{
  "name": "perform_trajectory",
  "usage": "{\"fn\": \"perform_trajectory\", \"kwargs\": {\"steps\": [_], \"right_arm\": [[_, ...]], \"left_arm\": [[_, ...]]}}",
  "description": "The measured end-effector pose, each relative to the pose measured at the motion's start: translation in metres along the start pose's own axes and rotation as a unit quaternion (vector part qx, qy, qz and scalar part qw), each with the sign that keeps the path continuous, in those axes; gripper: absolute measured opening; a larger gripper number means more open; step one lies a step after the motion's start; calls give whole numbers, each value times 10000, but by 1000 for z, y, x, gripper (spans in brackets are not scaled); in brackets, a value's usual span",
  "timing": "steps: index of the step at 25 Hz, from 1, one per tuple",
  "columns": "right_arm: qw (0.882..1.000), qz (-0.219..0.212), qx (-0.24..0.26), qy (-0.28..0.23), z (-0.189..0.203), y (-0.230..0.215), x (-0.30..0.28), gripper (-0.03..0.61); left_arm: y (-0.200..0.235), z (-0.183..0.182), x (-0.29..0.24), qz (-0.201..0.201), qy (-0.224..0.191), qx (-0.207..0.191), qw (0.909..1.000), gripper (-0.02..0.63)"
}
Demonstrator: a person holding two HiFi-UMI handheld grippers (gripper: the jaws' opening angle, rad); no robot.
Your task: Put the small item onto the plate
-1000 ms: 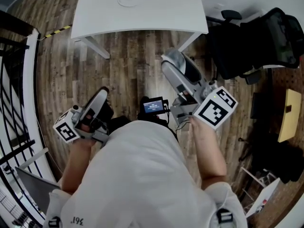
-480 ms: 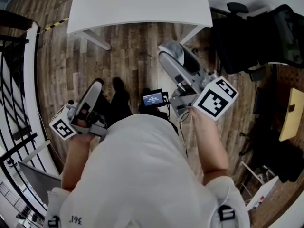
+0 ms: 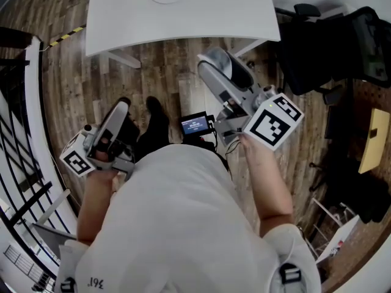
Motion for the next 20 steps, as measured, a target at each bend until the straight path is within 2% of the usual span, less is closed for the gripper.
{"fn": "perform_trajectory", "kwargs": {"steps": [4,11,16,20], "right_arm": [[9998,144,-110,-19,2,0,-49,316],[9993,381,28,37,9,16,-122,316],[9972,677,308,47,5,23,-143,316],[9953,825,484,165,5,18,-149,316]], "left_arm": [[14,-47,2,52,51,170,9998,11],[37,-120,22,12,217,289,9993,11],[55,-148,26,-28,532,331,9980,11],[61,-155,17,-2,640,252,9976,11]]}}
Point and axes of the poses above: the fingertips, and each gripper's own axes: x backward along the fingers, y to its left, z out of its underside, the point moved 9 cm from there along x, backward along the fingers, and after that the axes turned 5 degrees about x, right-handed, at the moved point
